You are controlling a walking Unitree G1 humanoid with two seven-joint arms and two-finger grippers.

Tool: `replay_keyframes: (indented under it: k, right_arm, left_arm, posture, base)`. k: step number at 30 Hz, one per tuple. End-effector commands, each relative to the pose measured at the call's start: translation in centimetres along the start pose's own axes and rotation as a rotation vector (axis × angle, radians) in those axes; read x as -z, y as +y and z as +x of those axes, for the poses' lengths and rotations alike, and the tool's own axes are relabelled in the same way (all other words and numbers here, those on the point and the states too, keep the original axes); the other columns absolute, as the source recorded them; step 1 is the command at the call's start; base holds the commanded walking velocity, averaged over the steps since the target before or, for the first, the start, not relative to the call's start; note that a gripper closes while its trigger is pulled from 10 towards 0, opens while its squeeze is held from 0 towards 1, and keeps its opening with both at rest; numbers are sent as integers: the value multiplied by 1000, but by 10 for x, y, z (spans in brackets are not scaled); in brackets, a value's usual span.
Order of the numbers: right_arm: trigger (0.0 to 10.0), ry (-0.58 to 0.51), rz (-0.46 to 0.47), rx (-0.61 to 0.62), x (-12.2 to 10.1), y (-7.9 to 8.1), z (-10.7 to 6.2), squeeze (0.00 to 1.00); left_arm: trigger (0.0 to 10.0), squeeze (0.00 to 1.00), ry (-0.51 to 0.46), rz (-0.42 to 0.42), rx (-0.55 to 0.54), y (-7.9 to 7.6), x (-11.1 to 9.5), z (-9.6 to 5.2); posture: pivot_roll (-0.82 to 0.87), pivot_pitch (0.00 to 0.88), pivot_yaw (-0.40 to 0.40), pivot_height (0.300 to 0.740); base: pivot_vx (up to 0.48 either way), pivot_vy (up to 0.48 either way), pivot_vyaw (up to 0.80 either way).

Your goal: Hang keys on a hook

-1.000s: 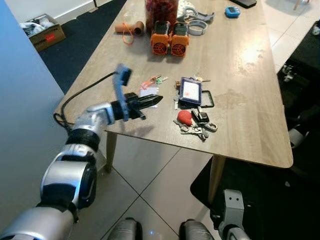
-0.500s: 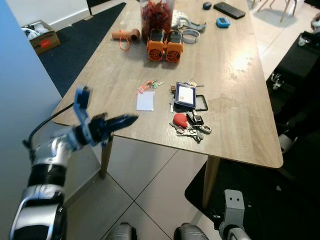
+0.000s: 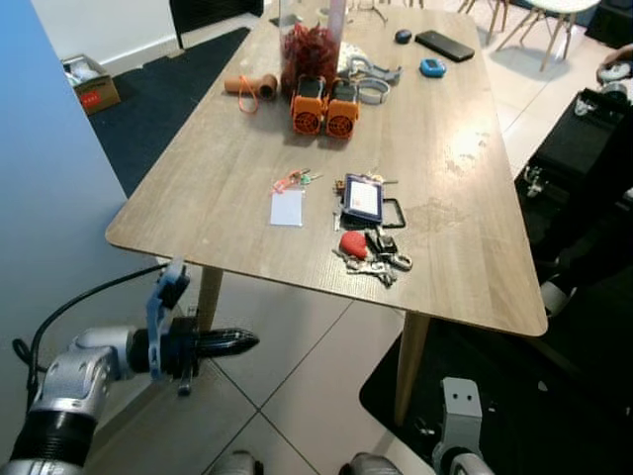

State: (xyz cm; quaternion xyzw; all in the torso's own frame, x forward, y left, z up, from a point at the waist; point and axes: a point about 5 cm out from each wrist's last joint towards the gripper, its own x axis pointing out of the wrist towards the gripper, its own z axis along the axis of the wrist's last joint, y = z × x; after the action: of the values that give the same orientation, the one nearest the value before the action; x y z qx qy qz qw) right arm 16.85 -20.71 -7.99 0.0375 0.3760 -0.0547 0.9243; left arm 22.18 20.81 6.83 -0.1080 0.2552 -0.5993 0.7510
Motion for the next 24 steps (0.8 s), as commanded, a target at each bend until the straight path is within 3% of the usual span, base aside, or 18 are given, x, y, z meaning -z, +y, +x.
replay_keyframes:
  k: [1,3,4,5,6,7,10,11,12,14,22,24]
  right_arm:
    - [10000,28,10,11,8,-2,-3,0]
    - [10000,34,15,16,11,-3,-4,0]
    - [10000,38,22,24,13,-4,-5,0]
    - [10000,38,22,24,13,-4,-5,0]
    - [10000,42,26,30,16,-5,-7,0]
    - [10000,46,29,34,18,-6,-8,0]
    - [10000,52,31,38,20,-7,-9,0]
    - [10000,58,32,42,23,-7,-10,0]
    - [10000,58,32,42,23,-7,-10,0]
    - [10000,67,38,55,29,-10,-14,0]
    - [10000,126,23,144,46,-23,-24,0]
    - [10000,178,-58,240,57,-43,-34,0]
  left_arm:
    - [0,0,78,31,-65,3,15,-2]
    - [0,0,139,82,-158,9,30,1]
    - [2000,0,191,124,-256,16,42,4]
    - [2000,0,191,124,-256,16,42,4]
    - [8863,0,234,158,-350,21,52,5]
    - [10000,0,251,174,-410,24,60,6]
    - [10000,0,215,159,-463,27,64,9]
    - [10000,0,152,109,-547,31,66,10]
    - [10000,0,152,109,-547,31,66,10]
    - [10000,0,103,92,-684,35,73,16]
    - [10000,0,187,154,-853,35,97,25]
    - [10000,0,212,155,-932,36,105,24]
  posture:
    - [66,60,-30,740]
    - [65,60,-27,740]
    - [65,60,-27,740]
    - [65,60,-27,740]
    - [70,63,-21,740]
    - [70,63,-21,740]
    - [66,65,-18,740]
    - [61,68,-13,740]
    - [61,68,-13,740]
    - [61,73,-10,740]
    - [54,80,-4,740]
    - [57,81,-3,740]
  base:
    - [0,0,0]
    - [0,0,0]
    - [0,0,0]
    - [0,0,0]
    - [0,0,0]
    - [0,0,0]
    - [0,0,0]
    - [0,0,0]
    - [0,0,0]
    - [0,0,0]
    - [0,0,0]
    - [0,0,0]
